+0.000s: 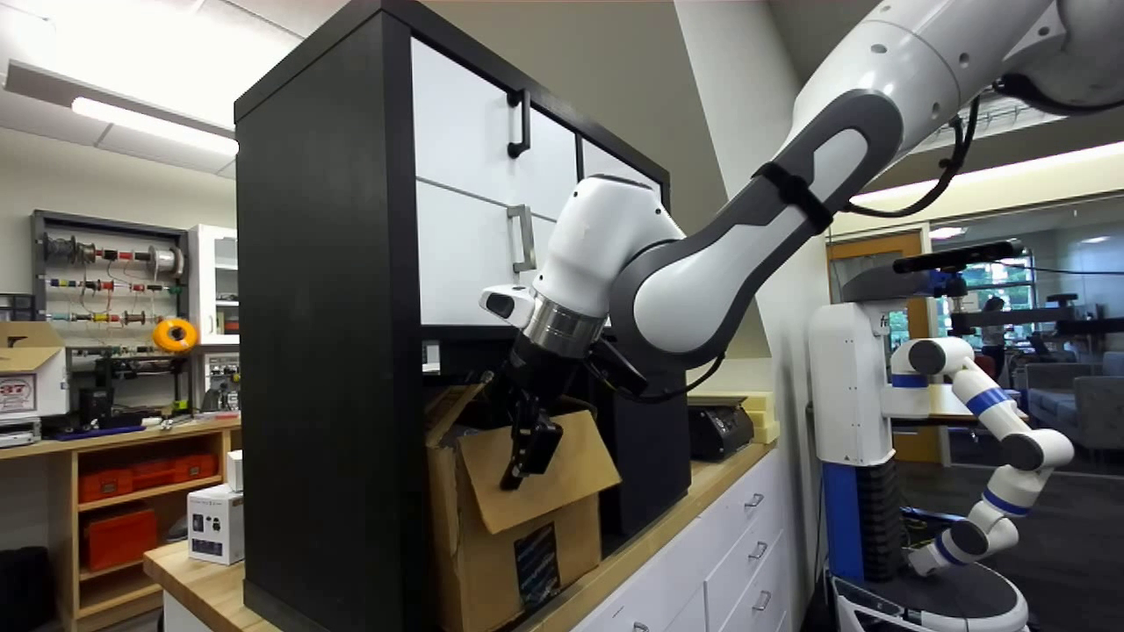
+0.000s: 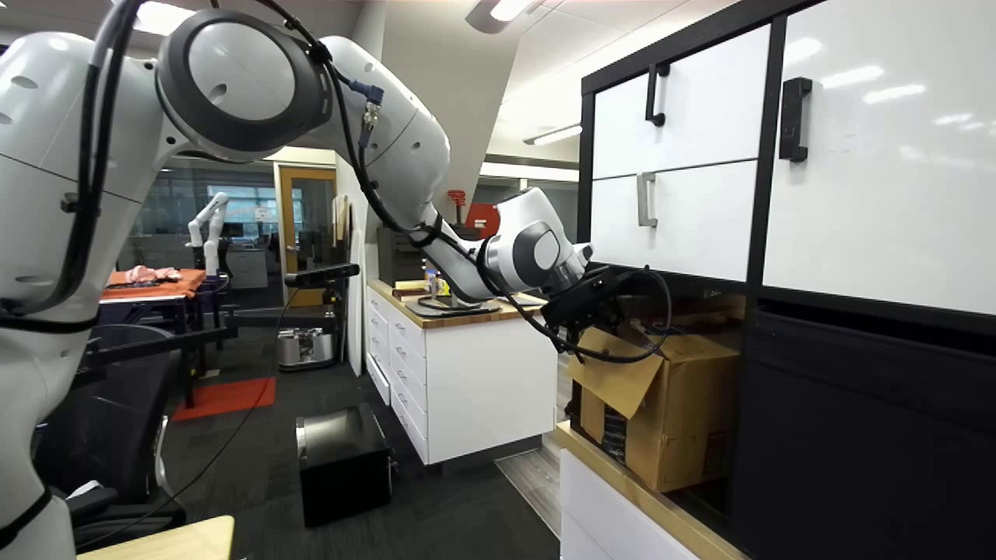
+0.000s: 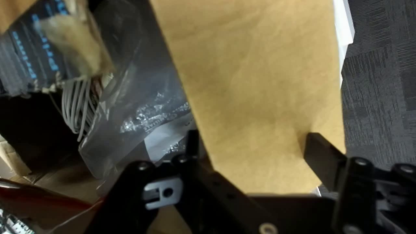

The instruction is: Pull out the cardboard box.

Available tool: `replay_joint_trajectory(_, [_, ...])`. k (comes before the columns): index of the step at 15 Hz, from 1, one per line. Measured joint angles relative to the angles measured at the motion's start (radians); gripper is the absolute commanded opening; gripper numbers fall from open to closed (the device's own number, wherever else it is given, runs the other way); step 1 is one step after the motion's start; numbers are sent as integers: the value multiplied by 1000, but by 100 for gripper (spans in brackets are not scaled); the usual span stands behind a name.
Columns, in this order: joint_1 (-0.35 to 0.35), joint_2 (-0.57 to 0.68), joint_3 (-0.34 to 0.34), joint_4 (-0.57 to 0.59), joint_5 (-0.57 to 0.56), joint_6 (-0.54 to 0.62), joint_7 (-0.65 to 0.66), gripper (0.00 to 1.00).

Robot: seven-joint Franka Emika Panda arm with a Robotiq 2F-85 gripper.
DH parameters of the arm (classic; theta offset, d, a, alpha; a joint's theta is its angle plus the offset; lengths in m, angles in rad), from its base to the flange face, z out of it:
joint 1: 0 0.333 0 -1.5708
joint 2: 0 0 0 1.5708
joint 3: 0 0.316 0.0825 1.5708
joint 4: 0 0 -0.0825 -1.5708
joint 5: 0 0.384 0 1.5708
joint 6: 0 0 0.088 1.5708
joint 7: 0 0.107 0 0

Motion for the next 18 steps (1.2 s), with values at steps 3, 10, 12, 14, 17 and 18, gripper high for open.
replay_joint_trajectory(3, [-9,4,9,1,18,0,-21,33])
replay_joint_trajectory(10, [-33,3,30,-2,69,1,-71,5])
replay_joint_trajectory(12, [-41,-2,36,-8,84,3,-93,5])
replay_joint_trajectory(14, [-50,-17,44,-34,99,19,-116,4])
replay_joint_trajectory(17, [-68,-50,52,-98,124,70,-152,5])
replay_joint_trajectory(18, [-77,-62,55,-122,133,88,-166,5])
